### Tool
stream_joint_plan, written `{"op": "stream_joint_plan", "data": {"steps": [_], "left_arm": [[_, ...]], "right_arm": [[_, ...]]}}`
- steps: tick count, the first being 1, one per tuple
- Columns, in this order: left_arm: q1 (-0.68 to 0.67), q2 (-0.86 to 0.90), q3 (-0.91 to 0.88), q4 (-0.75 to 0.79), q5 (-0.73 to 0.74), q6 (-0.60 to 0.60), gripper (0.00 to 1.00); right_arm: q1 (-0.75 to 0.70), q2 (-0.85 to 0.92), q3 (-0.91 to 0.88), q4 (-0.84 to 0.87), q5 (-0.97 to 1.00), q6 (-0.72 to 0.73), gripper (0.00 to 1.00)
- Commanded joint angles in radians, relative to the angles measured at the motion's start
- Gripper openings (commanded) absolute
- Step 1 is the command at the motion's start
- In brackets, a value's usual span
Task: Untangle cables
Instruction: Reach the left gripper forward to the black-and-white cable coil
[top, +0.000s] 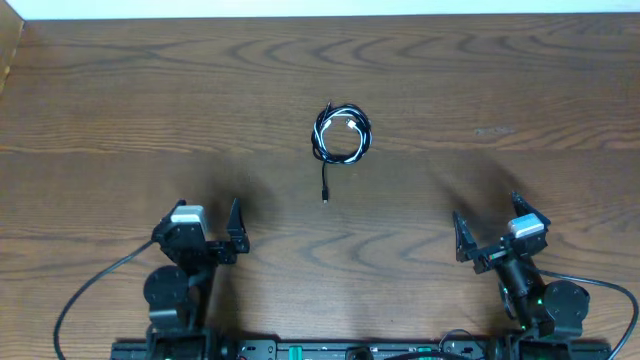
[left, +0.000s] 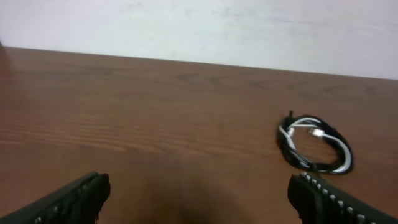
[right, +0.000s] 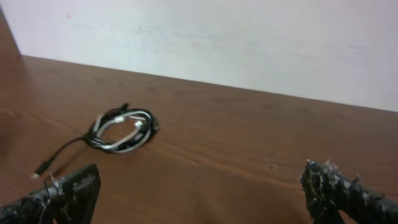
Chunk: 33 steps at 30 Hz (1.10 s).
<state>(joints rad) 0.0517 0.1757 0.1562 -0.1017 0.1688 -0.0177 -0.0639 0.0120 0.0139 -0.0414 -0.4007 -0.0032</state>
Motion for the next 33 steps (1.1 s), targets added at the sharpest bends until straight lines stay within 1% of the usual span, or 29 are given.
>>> {"op": "stream_joint_plan", "data": {"steps": [1, 5, 9, 11, 16, 19, 24, 30, 33], "left_arm": [[0.004, 0.133, 0.131, -0.019, 0.097, 0.019, 0.96], [0.004, 0.314, 0.258, -0.044, 0.199, 0.018, 0.96], [0.001, 0.49, 0.4, -0.087, 0.313, 0.019, 0.96], [-0.01, 0.571, 0.472, -0.117, 0.345, 0.019, 0.96], [-0.088, 0.756, 0.669, -0.212, 0.344, 0.025, 0.96], [-0.151, 0.867, 0.789, -0.264, 0.342, 0.025, 0.96], [-0.235, 1.077, 1.009, -0.391, 0.31, 0.025, 0.96], [-0.287, 1.34, 1.274, -0.592, 0.283, 0.026, 0.96], [-0.302, 1.429, 1.318, -0.59, 0.285, 0.025, 0.96]], "right_arm": [[0.006, -0.003, 0.063, -0.005, -0.037, 0.119, 0.99], [0.006, 0.026, 0.104, -0.014, -0.048, 0.195, 0.99], [0.006, 0.094, 0.158, -0.019, -0.093, 0.198, 0.99], [0.006, 0.156, 0.2, -0.029, -0.108, 0.198, 0.99], [0.006, 0.338, 0.33, -0.078, -0.149, 0.198, 0.99], [0.006, 0.469, 0.435, -0.139, -0.169, 0.198, 0.99], [0.006, 0.686, 0.635, -0.299, -0.203, 0.198, 0.99], [0.006, 0.919, 0.878, -0.491, -0.213, 0.197, 0.99], [0.006, 1.009, 0.97, -0.546, -0.22, 0.197, 0.99]]}}
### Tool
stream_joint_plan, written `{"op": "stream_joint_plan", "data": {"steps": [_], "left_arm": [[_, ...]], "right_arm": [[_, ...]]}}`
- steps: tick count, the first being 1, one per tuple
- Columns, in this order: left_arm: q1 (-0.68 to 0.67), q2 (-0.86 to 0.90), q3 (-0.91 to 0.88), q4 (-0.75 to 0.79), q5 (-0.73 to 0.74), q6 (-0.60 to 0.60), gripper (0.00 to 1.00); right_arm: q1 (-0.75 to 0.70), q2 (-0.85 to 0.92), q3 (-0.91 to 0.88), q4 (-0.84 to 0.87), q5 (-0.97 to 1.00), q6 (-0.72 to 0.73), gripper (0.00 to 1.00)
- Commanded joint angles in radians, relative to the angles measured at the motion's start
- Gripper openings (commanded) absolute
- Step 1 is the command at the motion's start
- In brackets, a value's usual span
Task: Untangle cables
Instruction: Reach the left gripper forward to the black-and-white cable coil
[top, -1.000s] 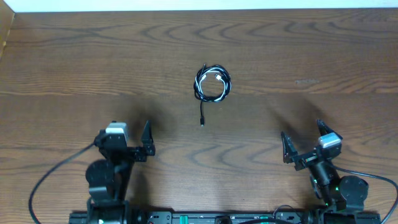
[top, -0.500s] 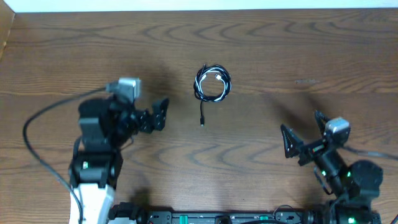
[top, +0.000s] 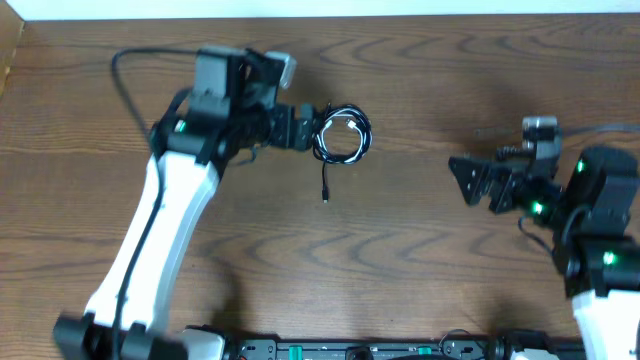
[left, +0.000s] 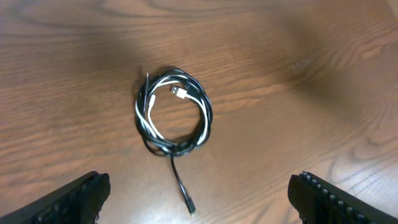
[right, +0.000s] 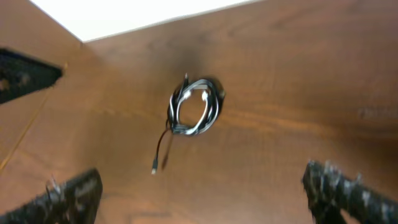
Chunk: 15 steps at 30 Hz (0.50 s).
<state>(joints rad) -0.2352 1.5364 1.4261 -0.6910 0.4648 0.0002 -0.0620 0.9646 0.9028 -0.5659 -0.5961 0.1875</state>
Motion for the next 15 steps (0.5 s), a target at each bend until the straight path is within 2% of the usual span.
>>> {"op": "stream_joint_plan", "data": {"steps": [1, 8, 12, 15], "left_arm": [[-0.019, 0.09, 0.048, 0.01, -0.012, 0.007, 0.96], [-0.02, 0.215, 0.046, 0.074, 0.002, 0.006, 0.98], [-0.02, 0.289, 0.046, 0.145, -0.005, 0.002, 1.0], [-0.02, 0.352, 0.046, 0.201, -0.035, -0.058, 0.89]], "right_arm": [[0.004, 0.081, 0.1, -0.02, -0.028, 0.006, 0.99], [0.005, 0.156, 0.11, 0.034, -0.035, 0.07, 0.99], [0.005, 0.167, 0.11, 0.021, -0.045, 0.059, 0.99], [0.005, 0.174, 0.109, 0.006, -0.034, 0.035, 0.93]]}}
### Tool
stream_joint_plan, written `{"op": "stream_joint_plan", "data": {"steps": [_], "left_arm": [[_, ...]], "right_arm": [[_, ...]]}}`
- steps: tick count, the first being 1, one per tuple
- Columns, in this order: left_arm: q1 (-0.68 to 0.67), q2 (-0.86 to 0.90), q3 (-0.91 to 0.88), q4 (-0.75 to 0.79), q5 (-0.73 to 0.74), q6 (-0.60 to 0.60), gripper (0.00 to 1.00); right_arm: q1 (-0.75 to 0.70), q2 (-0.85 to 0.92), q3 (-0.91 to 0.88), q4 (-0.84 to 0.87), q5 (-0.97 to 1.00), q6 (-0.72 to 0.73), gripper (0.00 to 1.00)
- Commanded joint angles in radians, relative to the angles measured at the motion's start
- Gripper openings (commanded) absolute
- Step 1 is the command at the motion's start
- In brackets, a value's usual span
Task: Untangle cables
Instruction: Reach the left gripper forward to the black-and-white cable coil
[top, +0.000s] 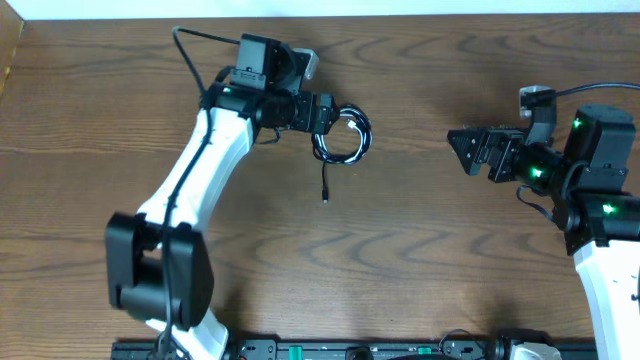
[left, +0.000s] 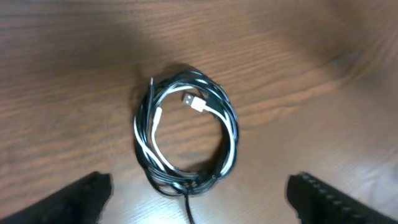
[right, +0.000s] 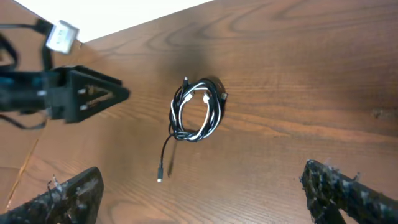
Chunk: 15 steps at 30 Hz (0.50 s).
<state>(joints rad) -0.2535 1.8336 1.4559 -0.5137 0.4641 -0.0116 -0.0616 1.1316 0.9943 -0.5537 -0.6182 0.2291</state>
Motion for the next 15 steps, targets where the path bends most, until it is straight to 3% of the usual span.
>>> {"op": "stream_joint_plan", "data": {"steps": [1, 4, 10, 15], "left_arm": [[-0.003, 0.07, 0.016, 0.034, -0.056, -0.063, 0.85], [-0.022, 0.114, 0.016, 0.063, -0.149, -0.08, 0.79], [-0.089, 0.185, 0.016, 0.133, -0.368, -0.079, 0.76], [-0.101, 0.248, 0.016, 0.185, -0.424, -0.079, 0.71]], "right_arm": [[0.004, 0.008, 0.018, -0.011, -0.009, -0.006, 0.92], [0.005, 0.017, 0.018, -0.019, -0.009, -0.006, 0.9], [0.005, 0.031, 0.018, -0.04, -0.01, -0.005, 0.91], [0.005, 0.032, 0.018, -0.07, -0.01, -0.005, 0.9]]}}
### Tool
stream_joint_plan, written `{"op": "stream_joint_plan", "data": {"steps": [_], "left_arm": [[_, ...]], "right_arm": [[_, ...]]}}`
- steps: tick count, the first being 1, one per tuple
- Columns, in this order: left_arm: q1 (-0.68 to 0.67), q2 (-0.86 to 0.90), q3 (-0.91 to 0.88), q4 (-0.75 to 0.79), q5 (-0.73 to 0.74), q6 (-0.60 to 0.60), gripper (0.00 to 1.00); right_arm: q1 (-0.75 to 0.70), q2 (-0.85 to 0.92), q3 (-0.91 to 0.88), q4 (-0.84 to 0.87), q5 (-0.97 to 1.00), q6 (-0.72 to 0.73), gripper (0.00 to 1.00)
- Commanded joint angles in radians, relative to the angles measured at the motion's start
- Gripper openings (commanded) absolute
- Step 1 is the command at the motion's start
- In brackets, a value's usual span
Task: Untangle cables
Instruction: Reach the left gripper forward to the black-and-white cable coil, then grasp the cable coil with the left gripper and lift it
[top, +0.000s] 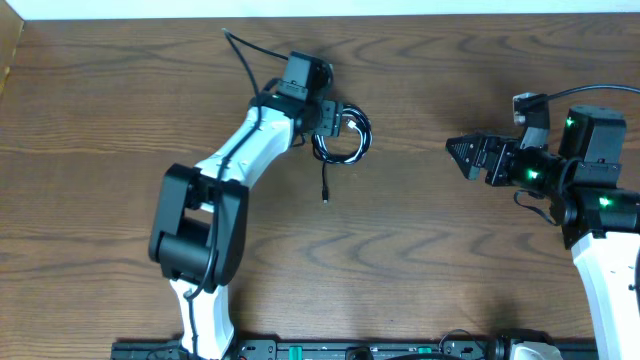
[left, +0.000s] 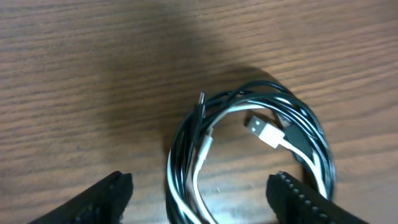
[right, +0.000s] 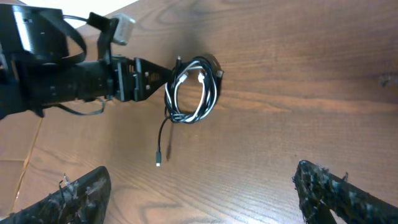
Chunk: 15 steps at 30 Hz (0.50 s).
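A coil of black and white cables (top: 342, 136) lies on the wooden table, with a black tail ending in a plug (top: 325, 198) toward the front. In the left wrist view the coil (left: 249, 155) fills the frame, a white USB plug (left: 266, 132) inside it. My left gripper (top: 322, 118) is open just over the coil's left side, its fingers (left: 109, 196) either side of the strands. My right gripper (top: 465, 157) is open, well to the right of the coil (right: 194, 90), nothing between its fingers (right: 336, 193).
Brown wooden table (top: 480, 60) with a white wall along the far edge. The left arm (right: 56, 81) stretches across the table's left half toward the coil. No other objects lie on the surface.
My left gripper has come closer to the coil, which now looms larger in its wrist view. The right gripper has barely shifted. The coil lies where it was.
Both arms first sat folded at the table's front edge, grippers open. Then the left arm was stretched out beside the coil and the right arm was raised at the right. The left gripper was then nearer, and now straddles the coil's left side.
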<state>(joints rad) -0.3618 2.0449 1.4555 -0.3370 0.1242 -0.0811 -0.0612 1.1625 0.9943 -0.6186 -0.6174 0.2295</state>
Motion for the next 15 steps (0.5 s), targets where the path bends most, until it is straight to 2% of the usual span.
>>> {"op": "stream_joint_plan", "data": {"steps": [1, 2, 4, 15], "left_arm": [[0.007, 0.05, 0.017, 0.019, -0.085, -0.01, 0.66], [0.008, 0.058, 0.017, 0.024, -0.087, -0.01, 0.65], [0.008, 0.077, 0.017, 0.039, -0.12, -0.01, 0.56], [0.0, 0.127, 0.011, 0.063, -0.135, -0.01, 0.44]], "right_arm": [[0.004, 0.001, 0.018, -0.006, -0.01, -0.006, 0.91], [0.004, 0.001, 0.018, -0.006, -0.01, -0.006, 0.9], [0.004, 0.001, 0.018, -0.007, -0.01, -0.006, 0.9], [0.004, 0.001, 0.018, -0.029, -0.01, -0.006, 0.9]]}}
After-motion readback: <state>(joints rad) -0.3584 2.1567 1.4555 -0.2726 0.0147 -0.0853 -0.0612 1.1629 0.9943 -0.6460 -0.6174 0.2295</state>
